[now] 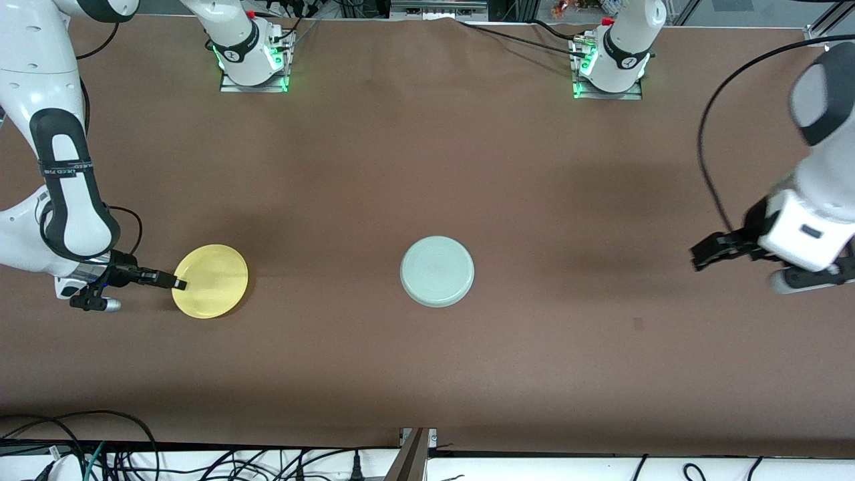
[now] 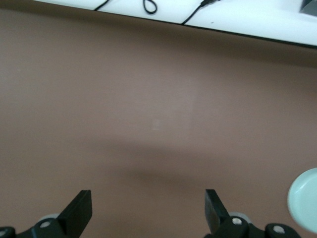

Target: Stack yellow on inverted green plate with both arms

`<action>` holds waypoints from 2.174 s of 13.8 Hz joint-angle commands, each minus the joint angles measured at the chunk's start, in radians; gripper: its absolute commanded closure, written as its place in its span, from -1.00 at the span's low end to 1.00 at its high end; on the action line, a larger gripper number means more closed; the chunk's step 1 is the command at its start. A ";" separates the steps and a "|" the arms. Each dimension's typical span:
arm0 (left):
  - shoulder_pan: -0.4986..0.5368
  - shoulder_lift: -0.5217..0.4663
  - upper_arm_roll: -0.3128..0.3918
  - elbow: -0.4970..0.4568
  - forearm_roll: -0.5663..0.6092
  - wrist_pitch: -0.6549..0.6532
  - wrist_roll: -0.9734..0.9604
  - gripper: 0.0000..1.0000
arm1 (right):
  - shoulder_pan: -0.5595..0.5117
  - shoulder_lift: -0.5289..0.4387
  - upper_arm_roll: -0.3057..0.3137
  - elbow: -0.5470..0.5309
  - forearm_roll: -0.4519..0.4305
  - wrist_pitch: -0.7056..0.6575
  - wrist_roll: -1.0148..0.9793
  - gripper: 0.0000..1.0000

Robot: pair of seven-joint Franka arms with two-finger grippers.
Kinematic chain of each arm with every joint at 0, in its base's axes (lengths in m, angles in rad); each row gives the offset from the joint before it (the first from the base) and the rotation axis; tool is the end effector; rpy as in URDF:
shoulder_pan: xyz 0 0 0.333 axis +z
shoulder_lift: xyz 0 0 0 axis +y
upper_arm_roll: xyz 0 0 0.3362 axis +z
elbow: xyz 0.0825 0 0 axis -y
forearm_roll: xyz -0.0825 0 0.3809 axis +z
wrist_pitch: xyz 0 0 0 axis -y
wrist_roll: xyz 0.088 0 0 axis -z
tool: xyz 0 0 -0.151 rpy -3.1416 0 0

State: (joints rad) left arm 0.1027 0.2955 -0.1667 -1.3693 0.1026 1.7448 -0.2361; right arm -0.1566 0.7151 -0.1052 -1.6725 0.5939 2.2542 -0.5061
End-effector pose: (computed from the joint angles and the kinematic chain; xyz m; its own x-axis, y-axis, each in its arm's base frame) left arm 0.6631 -0.0142 0.5359 0.9819 0.1647 0.0939 0.1684 -0.9852 -0.0328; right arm 0.6653 -0.1371 0.1573 0.9898 -0.1425 0.0010 -0.1319 -0.9186 -0.3724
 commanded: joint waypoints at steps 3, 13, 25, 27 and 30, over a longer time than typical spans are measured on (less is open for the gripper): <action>0.003 -0.085 0.085 -0.059 -0.069 -0.095 0.241 -1.00 | 0.005 0.000 0.005 0.017 0.026 0.004 -0.019 1.00; -0.003 -0.125 0.087 -0.131 -0.138 -0.191 0.242 -1.00 | 0.136 -0.100 0.010 0.048 -0.014 -0.128 0.197 1.00; -0.006 -0.102 0.078 -0.093 -0.124 -0.189 0.235 -1.00 | 0.678 -0.097 0.012 0.100 -0.085 0.016 0.704 1.00; -0.018 -0.101 0.076 -0.090 -0.119 -0.188 0.238 -1.00 | 0.742 -0.062 0.010 0.096 -0.085 0.112 0.704 1.00; -0.011 -0.092 0.079 -0.089 -0.118 -0.186 0.241 -1.00 | 0.799 -0.008 0.010 0.092 -0.083 0.229 0.725 1.00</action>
State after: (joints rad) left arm 0.0907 0.1907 -0.0928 -1.4801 -0.0096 1.5618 -0.0186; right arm 0.6121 0.6762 -0.0815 -1.5846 0.5237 2.4224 0.1999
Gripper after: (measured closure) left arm 0.000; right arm 0.982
